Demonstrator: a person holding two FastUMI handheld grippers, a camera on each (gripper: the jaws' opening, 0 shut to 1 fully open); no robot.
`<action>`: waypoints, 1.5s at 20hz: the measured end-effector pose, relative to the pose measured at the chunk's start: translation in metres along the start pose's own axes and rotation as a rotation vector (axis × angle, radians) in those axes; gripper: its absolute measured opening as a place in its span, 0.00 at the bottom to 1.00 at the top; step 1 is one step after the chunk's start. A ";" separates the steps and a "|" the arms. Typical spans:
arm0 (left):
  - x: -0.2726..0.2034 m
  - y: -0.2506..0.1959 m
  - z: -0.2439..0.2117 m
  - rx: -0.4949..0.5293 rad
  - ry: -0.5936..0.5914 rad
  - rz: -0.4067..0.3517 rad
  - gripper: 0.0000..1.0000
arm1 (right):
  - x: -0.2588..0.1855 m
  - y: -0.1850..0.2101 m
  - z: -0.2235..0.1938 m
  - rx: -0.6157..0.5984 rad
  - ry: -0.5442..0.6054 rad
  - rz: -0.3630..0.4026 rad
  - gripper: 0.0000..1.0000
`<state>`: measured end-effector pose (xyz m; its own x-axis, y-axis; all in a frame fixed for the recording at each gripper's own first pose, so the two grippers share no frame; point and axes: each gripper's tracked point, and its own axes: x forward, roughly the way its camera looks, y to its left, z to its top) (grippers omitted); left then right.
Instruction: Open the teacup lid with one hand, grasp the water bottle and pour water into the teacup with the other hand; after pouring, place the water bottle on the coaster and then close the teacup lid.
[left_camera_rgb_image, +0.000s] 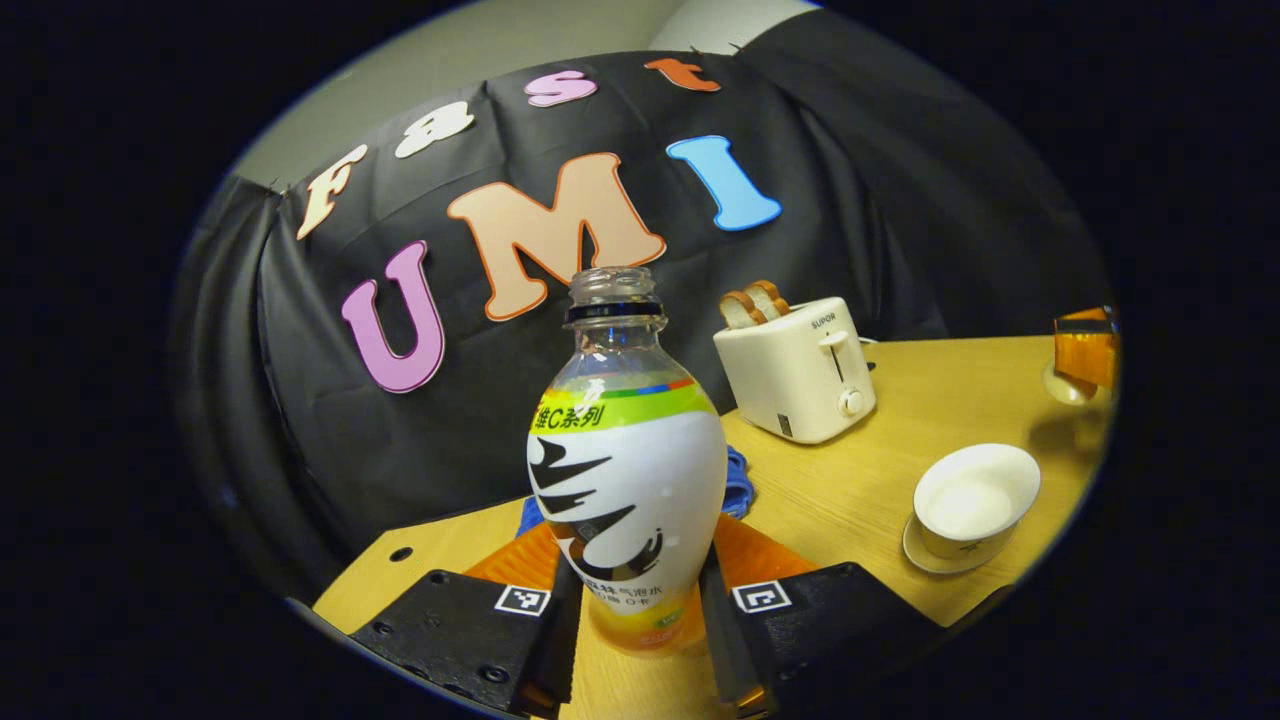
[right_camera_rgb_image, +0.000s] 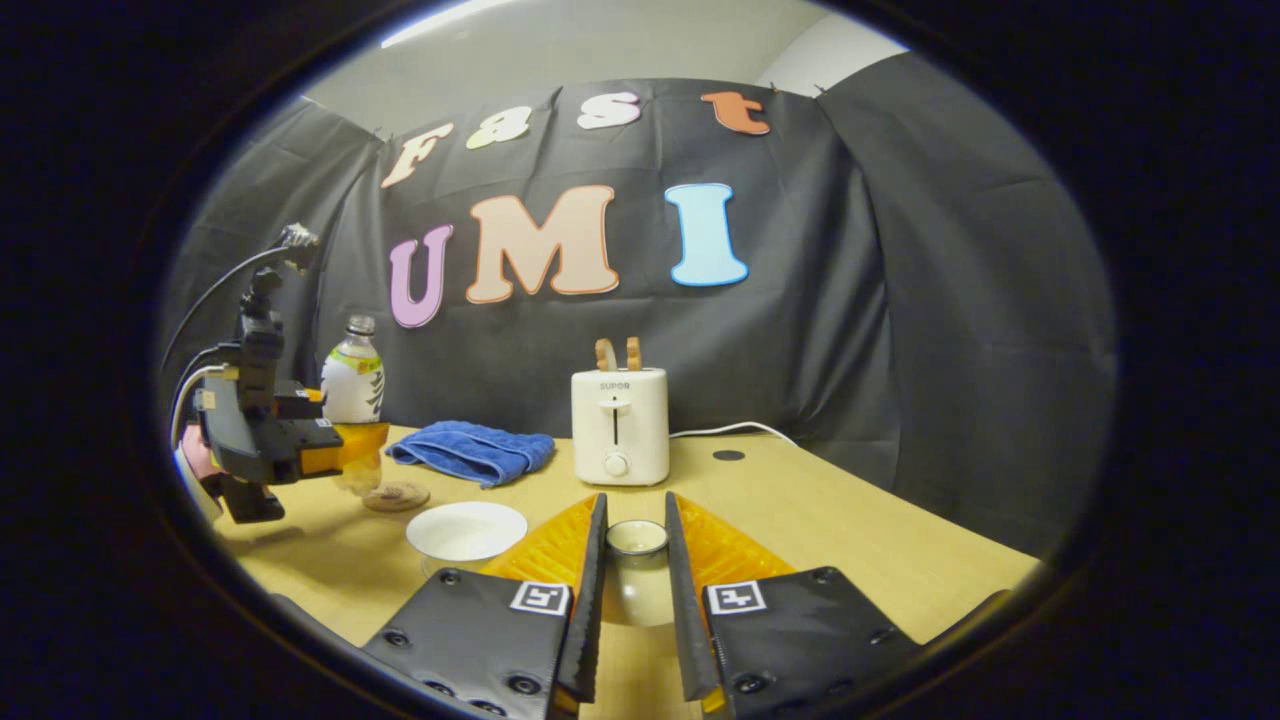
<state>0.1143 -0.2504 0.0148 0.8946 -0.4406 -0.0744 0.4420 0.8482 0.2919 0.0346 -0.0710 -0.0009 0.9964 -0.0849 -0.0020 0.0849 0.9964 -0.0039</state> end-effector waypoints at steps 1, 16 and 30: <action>0.003 0.000 -0.001 -0.032 0.002 0.001 0.49 | 0.000 0.000 -0.001 0.001 0.001 0.000 0.36; 0.012 0.013 -0.024 -0.311 -0.007 -0.022 0.51 | 0.001 0.000 -0.001 0.000 0.001 0.000 0.36; 0.018 0.022 -0.030 -0.321 -0.020 0.017 0.65 | 0.001 0.000 0.000 0.000 0.000 0.005 0.35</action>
<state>0.1418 -0.2307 -0.0083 0.9022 -0.4281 -0.0527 0.4275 0.9037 -0.0227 0.0354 -0.0707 -0.0011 0.9968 -0.0800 -0.0025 0.0800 0.9968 -0.0038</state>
